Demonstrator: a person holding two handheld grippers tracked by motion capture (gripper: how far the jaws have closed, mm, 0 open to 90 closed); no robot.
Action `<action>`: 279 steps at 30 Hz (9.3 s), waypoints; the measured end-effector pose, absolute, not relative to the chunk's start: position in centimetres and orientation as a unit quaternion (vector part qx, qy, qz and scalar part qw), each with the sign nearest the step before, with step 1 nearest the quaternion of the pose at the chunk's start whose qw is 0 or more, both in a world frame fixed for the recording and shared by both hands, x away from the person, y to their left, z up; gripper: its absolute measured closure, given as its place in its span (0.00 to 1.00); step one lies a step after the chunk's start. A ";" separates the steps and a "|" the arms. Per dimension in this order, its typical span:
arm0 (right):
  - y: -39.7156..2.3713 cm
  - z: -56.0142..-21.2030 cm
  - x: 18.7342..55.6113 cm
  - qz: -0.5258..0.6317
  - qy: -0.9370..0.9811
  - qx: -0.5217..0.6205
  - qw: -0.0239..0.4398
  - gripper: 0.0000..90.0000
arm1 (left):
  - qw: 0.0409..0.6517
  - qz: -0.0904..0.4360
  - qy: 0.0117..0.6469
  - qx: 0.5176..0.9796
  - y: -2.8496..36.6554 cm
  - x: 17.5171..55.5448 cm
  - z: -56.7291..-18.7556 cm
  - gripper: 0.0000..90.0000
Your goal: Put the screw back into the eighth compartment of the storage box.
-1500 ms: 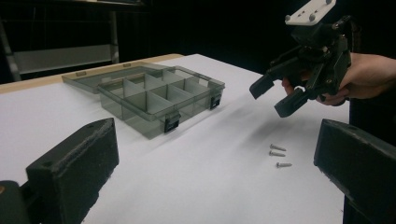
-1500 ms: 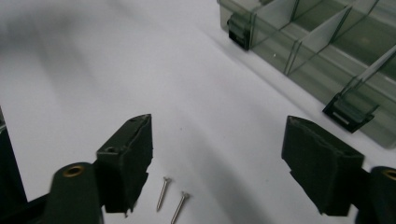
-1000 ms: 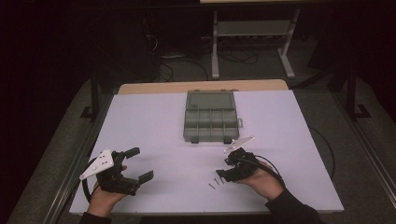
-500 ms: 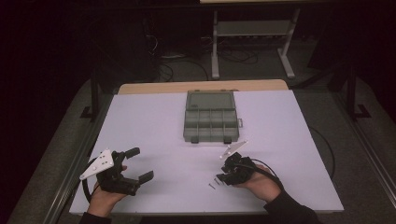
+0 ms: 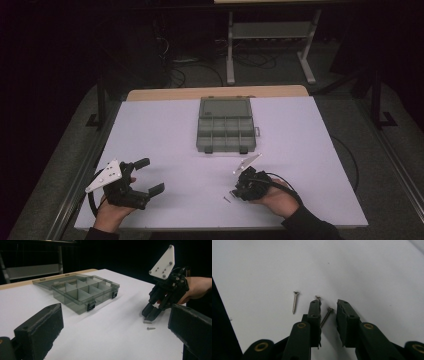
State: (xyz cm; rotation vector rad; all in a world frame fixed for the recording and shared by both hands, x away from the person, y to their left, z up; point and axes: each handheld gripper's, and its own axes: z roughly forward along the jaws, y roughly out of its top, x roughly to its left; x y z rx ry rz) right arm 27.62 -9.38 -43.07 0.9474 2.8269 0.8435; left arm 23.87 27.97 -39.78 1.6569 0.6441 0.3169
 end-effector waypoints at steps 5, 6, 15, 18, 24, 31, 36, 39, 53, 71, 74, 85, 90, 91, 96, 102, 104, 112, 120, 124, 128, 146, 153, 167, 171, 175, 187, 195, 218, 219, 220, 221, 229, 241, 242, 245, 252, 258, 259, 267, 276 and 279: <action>-9.4 -43.0 27.6 0.268 0.913 0.306 0.027 0.87 | 0.619 0.137 0.280 0.721 27.9 23.9 -39.8 0.00; -9.4 -43.1 27.6 0.268 0.914 0.304 0.028 0.88 | 0.619 0.136 0.281 0.721 27.9 23.8 -39.8 0.00; -9.5 -43.1 27.7 0.266 0.915 0.301 0.026 0.96 | 0.619 0.136 0.280 0.721 27.9 23.8 -39.8 0.00; -9.6 -43.1 27.8 0.268 0.915 0.300 0.024 0.96 | 0.619 0.136 0.279 0.721 27.9 23.8 -39.8 0.00; -9.9 -42.7 27.8 0.283 0.909 0.304 0.020 0.96 | 0.619 0.136 0.280 0.721 27.9 23.9 -39.8 0.00; -10.3 -41.7 27.8 0.297 0.904 0.307 0.022 0.96 | 0.619 0.137 0.280 0.721 28.0 23.8 -39.8 0.00; -10.8 -41.2 28.0 0.308 0.900 0.309 0.025 0.96 | 0.619 0.136 0.279 0.721 27.9 23.9 -39.8 0.00; -11.0 -40.8 28.1 0.313 0.898 0.308 0.024 0.96 | 0.619 0.136 0.280 0.721 27.9 23.8 -39.8 0.00; -11.6 -38.7 28.6 0.344 0.884 0.316 0.030 0.96 | 0.622 0.139 0.280 0.718 28.0 23.8 -39.7 0.00; -12.1 -36.0 31.1 0.370 0.867 0.328 0.056 0.96 | 0.619 0.137 0.281 0.720 28.0 23.8 -39.7 0.00; -12.0 -35.7 31.6 0.372 0.866 0.328 0.058 0.96 | 0.619 0.137 0.281 0.720 28.0 23.8 -39.7 0.00; -12.0 -34.6 34.0 0.379 0.859 0.336 0.075 0.96 | 0.619 0.137 0.281 0.721 28.0 23.8 -39.8 0.00; -12.1 -34.3 35.2 0.382 0.852 0.348 0.082 0.96 | 0.620 0.137 0.282 0.720 28.0 23.8 -39.8 0.00; -12.2 -34.3 35.4 0.382 0.851 0.350 0.084 0.96 | 0.620 0.137 0.281 0.720 28.0 23.9 -39.8 0.00; -12.4 -34.2 36.6 0.384 0.843 0.364 0.092 0.96 | 0.620 0.137 0.282 0.720 28.0 23.8 -39.8 0.00; -12.8 -34.7 37.9 0.381 0.836 0.381 0.101 0.96 | 0.619 0.136 0.283 0.720 28.0 23.8 -39.8 0.00; -12.9 -35.0 38.2 0.378 0.835 0.386 0.104 0.96 | 0.620 0.136 0.282 0.720 28.0 23.8 -39.8 0.00; -13.1 -36.3 39.6 0.356 0.836 0.402 0.113 0.96 | 0.620 0.137 0.281 0.720 28.0 23.8 -39.8 0.00; -13.2 -37.9 40.5 0.341 0.837 0.413 0.109 0.96 | 0.621 0.136 0.282 0.718 28.0 23.8 -39.8 0.00; -13.4 -38.6 40.8 0.335 0.836 0.420 0.107 0.96 | 0.620 0.136 0.281 0.719 28.0 23.8 -39.8 0.00; -13.5 -39.3 41.0 0.330 0.838 0.421 0.108 0.96 | 0.620 0.137 0.281 0.720 28.0 23.9 -39.9 0.00; -13.6 -40.6 41.4 0.317 0.842 0.423 0.112 0.79 | 0.620 0.135 0.283 0.720 28.1 23.9 -39.9 0.00; -13.8 -39.4 40.9 0.351 0.830 0.420 0.104 0.51 | 0.620 0.135 0.283 0.720 28.1 23.8 -39.9 0.00; -13.6 -37.6 37.9 0.366 0.828 0.410 0.106 0.14 | 0.621 0.134 0.282 0.719 28.0 23.8 -39.8 0.00; -13.8 -37.5 36.8 0.374 0.828 0.404 0.105 0.14 | 0.620 0.134 0.281 0.720 28.0 23.7 -39.8 0.00; -13.8 -37.4 35.6 0.381 0.829 0.395 0.103 0.15 | 0.621 0.134 0.282 0.719 28.0 23.7 -39.8 0.00; -13.4 -37.6 32.5 0.389 0.837 0.374 0.088 0.16 | 0.620 0.135 0.281 0.720 28.0 23.7 -39.8 0.00; -13.2 -38.2 30.9 0.388 0.845 0.358 0.081 0.16 | 0.619 0.135 0.279 0.722 28.0 23.7 -39.7 0.00; -11.0 -40.6 28.3 0.362 0.871 0.330 0.038 0.31 | 0.620 0.135 0.281 0.720 28.0 23.7 -39.8 0.00; -10.9 -40.7 28.3 0.361 0.872 0.329 0.037 0.33 | 0.621 0.135 0.280 0.720 28.0 23.7 -39.8 0.00; -10.8 -40.8 28.3 0.359 0.873 0.327 0.036 0.35 | 0.620 0.135 0.280 0.720 28.0 23.7 -39.8 0.00; -10.7 -41.0 28.3 0.357 0.876 0.323 0.036 0.36 | 0.620 0.135 0.281 0.720 27.9 23.7 -39.8 0.00; -9.9 -42.0 27.9 0.335 0.889 0.311 0.022 0.58 | 0.621 0.134 0.282 0.719 28.0 23.7 -39.8 0.00; -8.9 -43.2 27.8 0.308 0.906 0.290 0.017 0.79 | 0.621 0.134 0.280 0.719 28.0 23.7 -39.8 0.00; -8.8 -43.2 27.8 0.307 0.906 0.289 0.017 0.80 | 0.621 0.134 0.281 0.719 28.0 23.7 -39.8 0.00; -8.8 -43.2 27.8 0.307 0.907 0.289 0.016 0.82 | 0.620 0.135 0.279 0.721 28.0 23.7 -39.8 0.00; -8.7 -43.4 27.7 0.299 0.912 0.280 0.012 0.87 | 0.621 0.134 0.280 0.719 28.0 23.7 -39.8 0.00; -8.6 -43.4 27.6 0.298 0.913 0.279 0.010 0.90 | 0.619 0.135 0.279 0.722 28.0 23.7 -39.8 0.00; -8.6 -43.4 27.6 0.295 0.915 0.276 0.013 0.91 | 0.619 0.135 0.280 0.721 28.0 23.7 -39.8 0.00; -8.7 -43.4 27.7 0.294 0.914 0.279 0.007 0.96 | 0.619 0.135 0.279 0.722 27.9 23.7 -39.8 0.00; -8.9 -43.2 27.8 0.292 0.914 0.280 0.009 0.96 | 0.618 0.136 0.278 0.722 28.0 23.7 -39.8 0.00; -9.1 -42.9 27.9 0.297 0.913 0.280 0.012 0.96 | 0.618 0.136 0.278 0.723 28.0 23.7 -39.7 0.00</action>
